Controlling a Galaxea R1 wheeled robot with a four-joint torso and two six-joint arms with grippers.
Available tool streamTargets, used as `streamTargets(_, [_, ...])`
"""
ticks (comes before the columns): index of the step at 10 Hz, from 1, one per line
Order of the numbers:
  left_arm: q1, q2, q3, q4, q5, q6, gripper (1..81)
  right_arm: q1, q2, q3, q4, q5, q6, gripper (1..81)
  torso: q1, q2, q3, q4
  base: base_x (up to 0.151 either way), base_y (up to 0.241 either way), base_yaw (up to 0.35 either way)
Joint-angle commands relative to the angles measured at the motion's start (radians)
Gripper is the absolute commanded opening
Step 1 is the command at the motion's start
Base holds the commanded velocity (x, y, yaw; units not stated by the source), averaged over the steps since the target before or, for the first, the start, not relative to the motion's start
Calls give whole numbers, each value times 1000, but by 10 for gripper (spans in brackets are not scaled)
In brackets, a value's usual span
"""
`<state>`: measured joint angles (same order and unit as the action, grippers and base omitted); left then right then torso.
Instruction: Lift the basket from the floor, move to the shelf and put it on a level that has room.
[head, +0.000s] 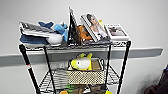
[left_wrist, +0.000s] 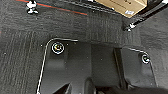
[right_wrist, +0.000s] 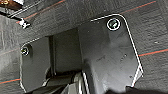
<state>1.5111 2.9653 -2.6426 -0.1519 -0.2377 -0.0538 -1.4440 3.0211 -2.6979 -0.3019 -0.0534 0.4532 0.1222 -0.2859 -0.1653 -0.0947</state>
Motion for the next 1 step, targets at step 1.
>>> streamTargets(1, [-45, 81, -132, 23, 44, 3, 811, 50, 63, -48, -45, -56, -4, 811, 0, 0, 0, 0, 0, 0, 0])
